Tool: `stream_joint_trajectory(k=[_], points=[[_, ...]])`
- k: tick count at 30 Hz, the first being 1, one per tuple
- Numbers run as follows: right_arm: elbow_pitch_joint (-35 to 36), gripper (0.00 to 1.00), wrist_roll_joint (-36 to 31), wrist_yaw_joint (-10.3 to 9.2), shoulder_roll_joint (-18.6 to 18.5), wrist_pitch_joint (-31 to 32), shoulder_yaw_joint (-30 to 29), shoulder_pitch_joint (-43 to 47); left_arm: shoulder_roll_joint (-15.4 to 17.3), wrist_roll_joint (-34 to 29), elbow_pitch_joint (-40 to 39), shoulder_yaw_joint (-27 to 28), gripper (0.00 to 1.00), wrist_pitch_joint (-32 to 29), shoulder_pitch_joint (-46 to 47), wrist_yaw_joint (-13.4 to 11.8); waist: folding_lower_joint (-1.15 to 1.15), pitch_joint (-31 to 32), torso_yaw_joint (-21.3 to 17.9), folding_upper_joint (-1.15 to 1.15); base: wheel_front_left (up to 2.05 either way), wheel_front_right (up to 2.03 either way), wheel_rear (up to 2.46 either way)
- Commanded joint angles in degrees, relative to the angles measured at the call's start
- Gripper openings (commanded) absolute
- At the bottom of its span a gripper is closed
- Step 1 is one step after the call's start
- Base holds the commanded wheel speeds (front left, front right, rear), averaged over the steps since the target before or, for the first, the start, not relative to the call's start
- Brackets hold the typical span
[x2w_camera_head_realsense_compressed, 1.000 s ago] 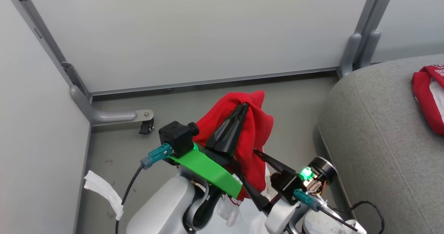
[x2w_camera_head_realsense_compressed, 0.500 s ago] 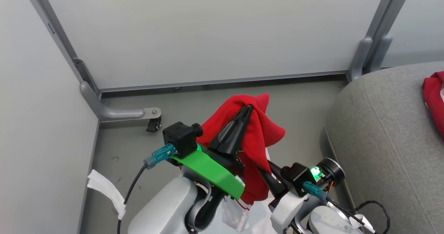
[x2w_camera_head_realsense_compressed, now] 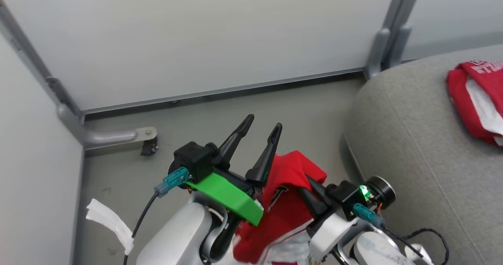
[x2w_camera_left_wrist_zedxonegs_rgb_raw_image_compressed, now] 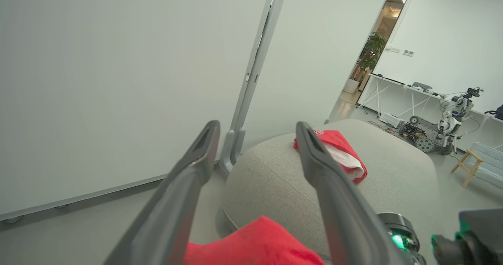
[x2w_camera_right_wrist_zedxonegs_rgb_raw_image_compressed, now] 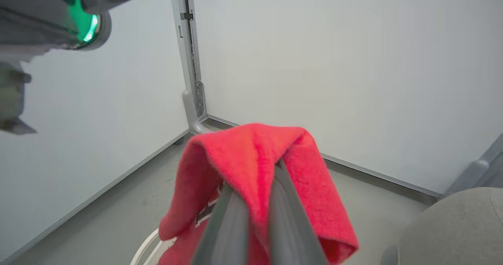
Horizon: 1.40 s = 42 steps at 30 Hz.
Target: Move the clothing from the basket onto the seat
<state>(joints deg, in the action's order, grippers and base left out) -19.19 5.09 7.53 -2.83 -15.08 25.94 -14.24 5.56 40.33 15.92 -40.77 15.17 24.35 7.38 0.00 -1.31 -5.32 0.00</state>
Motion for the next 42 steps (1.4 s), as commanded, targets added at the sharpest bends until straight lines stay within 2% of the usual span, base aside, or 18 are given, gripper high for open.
stream_joint_trajectory(k=[1,9,15,25,32,36,42], points=[[0.6,0.00,0.6,-0.08,-0.2,-0.1,-0.4,0.9,0.4,-1.0,0.3,0.6,1.00,0.0,-1.2,0.2,0.00,-1.0,-5.4,0.00,0.00,0.00,0.00],[2.5,0.00,0.8,-0.08,-0.2,-0.1,-3.1,2.0,0.9,-4.6,0.6,2.1,1.00,0.0,-3.3,0.2,0.00,-2.7,-17.2,0.00,0.00,0.00,0.00],[3.5,0.00,0.8,-0.08,-0.1,-0.1,-5.2,3.0,1.4,-5.9,0.8,2.1,1.00,0.0,-4.1,0.2,0.00,-3.9,-24.5,0.00,0.00,0.00,0.00],[8.2,0.00,-0.3,-0.07,-0.1,-0.1,-13.0,4.9,2.2,-3.5,2.2,-4.0,1.00,0.0,0.7,0.2,0.00,-8.2,-26.4,0.00,0.00,0.00,0.00],[11.6,0.00,-4.0,-0.08,-0.4,-0.1,-18.1,-2.0,3.6,-2.8,1.9,-7.1,1.00,0.0,3.4,0.2,0.00,-11.6,-26.8,0.00,0.00,0.00,0.00],[12.5,0.00,-5.9,-0.08,-4.1,-0.1,-20.0,-9.5,4.9,-3.1,1.5,-7.6,1.00,0.0,4.1,0.2,0.00,-14.2,-26.8,0.00,0.00,0.00,0.00],[11.4,0.00,-7.2,-0.08,-12.1,-0.1,-22.1,-24.3,7.7,-3.5,1.5,-7.3,1.00,0.0,4.6,0.2,0.00,-18.6,-26.8,0.00,0.00,0.00,0.00]])
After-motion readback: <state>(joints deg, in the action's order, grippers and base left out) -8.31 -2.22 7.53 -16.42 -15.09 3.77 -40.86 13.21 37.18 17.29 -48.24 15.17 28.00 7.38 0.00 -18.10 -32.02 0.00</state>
